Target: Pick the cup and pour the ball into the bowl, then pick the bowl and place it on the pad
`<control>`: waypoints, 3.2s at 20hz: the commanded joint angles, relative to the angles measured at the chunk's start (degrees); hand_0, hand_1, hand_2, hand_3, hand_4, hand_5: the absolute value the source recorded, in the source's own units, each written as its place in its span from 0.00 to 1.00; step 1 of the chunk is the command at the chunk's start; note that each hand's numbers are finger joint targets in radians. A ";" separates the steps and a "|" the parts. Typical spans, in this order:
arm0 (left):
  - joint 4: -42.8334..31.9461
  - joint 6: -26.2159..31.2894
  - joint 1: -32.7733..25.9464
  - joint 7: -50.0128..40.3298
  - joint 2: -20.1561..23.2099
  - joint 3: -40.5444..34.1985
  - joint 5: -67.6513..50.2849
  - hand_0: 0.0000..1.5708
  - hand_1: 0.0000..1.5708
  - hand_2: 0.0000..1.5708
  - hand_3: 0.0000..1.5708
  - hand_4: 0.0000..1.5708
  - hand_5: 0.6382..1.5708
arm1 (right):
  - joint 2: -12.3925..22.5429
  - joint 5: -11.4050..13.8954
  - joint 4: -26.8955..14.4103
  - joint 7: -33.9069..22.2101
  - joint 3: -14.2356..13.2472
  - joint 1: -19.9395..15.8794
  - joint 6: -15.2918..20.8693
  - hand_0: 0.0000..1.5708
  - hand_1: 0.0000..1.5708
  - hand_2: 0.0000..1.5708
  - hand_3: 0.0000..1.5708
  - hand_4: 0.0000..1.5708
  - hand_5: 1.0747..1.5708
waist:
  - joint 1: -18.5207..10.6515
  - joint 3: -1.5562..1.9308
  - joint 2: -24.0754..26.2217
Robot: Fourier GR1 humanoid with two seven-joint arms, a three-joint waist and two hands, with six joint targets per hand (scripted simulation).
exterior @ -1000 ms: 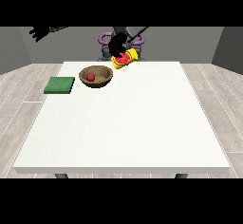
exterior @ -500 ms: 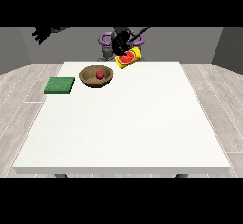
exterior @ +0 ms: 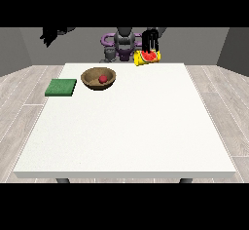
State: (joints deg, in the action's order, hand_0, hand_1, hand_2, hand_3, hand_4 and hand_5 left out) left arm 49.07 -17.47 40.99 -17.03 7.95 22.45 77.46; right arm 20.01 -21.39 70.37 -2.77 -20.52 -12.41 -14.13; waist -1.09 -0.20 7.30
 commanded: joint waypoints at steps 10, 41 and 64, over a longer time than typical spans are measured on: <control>16.81 -7.84 -22.49 19.27 -7.89 -10.67 -58.22 0.00 0.00 0.00 0.00 0.55 0.90 | -6.65 2.05 4.08 0.45 4.98 -4.62 4.32 0.00 0.00 0.00 0.16 0.37 0.99 | 1.20 -0.82 -9.65; 28.54 8.78 -31.61 34.54 -5.88 -13.83 -68.55 0.00 0.00 0.00 0.00 0.61 0.84 | -13.16 11.35 -34.09 33.32 6.43 -7.11 8.63 0.00 0.00 0.00 0.00 0.23 1.00 | -3.78 0.21 -13.80; 31.93 12.11 -36.93 32.19 -4.67 -13.40 -69.68 0.00 0.00 0.00 0.00 0.71 0.77 | -9.00 2.84 -32.63 16.69 -0.26 -9.62 20.67 1.00 1.00 1.00 0.97 0.60 0.85 | -4.86 0.14 -9.31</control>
State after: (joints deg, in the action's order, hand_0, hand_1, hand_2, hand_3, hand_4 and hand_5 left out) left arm 83.20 -5.30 7.12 14.41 3.27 9.34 7.82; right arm 6.13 -19.73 38.12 22.82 -20.85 -21.07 1.94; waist -7.87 -0.26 -5.10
